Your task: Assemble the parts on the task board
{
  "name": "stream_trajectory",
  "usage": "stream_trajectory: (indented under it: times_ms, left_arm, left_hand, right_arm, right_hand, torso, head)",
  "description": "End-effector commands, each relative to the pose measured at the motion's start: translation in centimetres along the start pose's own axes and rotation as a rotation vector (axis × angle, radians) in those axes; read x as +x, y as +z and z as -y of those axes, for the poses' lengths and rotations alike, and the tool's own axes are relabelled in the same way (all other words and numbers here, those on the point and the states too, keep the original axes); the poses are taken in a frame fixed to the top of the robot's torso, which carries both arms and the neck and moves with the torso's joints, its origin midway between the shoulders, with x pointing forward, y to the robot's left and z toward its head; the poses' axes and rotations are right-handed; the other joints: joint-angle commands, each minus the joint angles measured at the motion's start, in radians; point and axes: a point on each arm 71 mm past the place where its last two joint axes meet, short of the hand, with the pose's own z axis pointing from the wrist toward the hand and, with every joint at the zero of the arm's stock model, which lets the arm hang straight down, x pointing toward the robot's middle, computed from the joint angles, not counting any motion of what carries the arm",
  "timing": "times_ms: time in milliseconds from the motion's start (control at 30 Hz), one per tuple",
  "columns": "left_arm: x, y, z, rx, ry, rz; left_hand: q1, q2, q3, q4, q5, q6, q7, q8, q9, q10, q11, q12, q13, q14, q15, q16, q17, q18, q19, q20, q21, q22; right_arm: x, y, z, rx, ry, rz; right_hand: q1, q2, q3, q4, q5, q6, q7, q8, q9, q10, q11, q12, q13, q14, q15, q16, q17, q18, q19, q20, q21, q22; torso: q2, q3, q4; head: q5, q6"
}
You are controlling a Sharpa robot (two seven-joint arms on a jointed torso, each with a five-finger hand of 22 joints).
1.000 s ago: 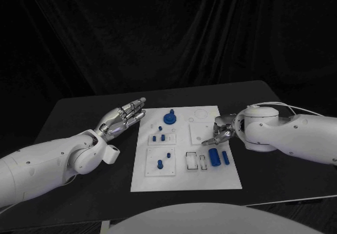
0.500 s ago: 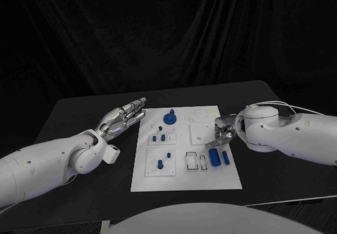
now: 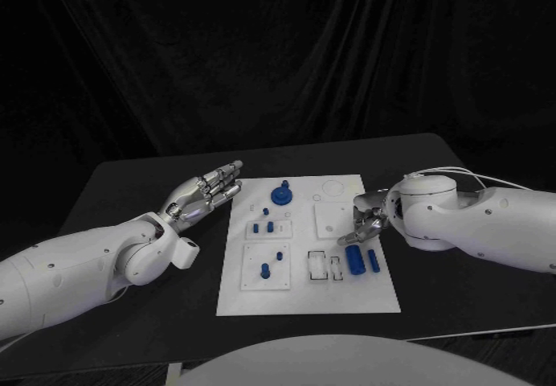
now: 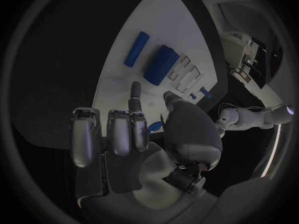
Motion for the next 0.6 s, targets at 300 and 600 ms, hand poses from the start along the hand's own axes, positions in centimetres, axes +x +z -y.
stream_trajectory:
  times_ms: [300, 600]
  left_arm:
    - [0.12, 0.06, 0.19, 0.037, -0.009, -0.009]
    - [0.12, 0.03, 0.14, 0.031, -0.010, -0.010]
  left_hand:
    - [0.006, -0.007, -0.003, 0.001, 0.003, -0.001, 0.003, 0.005, 0.000, -0.003, 0.008, 0.004, 0.000, 0.000, 0.006, -0.004, -0.001, 0.009, 0.001, 0.009, -0.003, -0.002]
    - [0.006, -0.007, -0.003, 0.001, 0.003, -0.001, 0.003, 0.005, 0.000, -0.003, 0.009, 0.004, 0.000, 0.000, 0.007, -0.004, -0.001, 0.009, 0.001, 0.010, -0.003, -0.002]
  right_arm:
    - [0.33, 0.04, -0.21, 0.012, -0.007, -0.047]
    - [0.57, 0.05, -0.10, 0.019, -0.030, -0.069]
  right_hand:
    - [-0.005, 0.015, 0.007, -0.001, 0.003, 0.019, -0.004, -0.010, -0.007, 0.104, 0.002, 0.005, 0.263, 0.073, 0.000, -0.005, 0.084, -0.015, 0.077, 0.004, -0.002, 0.243]
    - [-0.001, 0.019, 0.008, -0.003, -0.001, 0.023, -0.001, -0.040, -0.037, 0.104, 0.004, 0.005, 0.263, 0.071, -0.001, -0.010, 0.071, -0.014, 0.074, 0.002, -0.009, 0.240]
  torso:
    - [0.000, 0.0001, -0.0005]
    - [0.000, 0.0001, -0.0003]
  head:
    - [0.002, 0.000]
    - [0.002, 0.000]
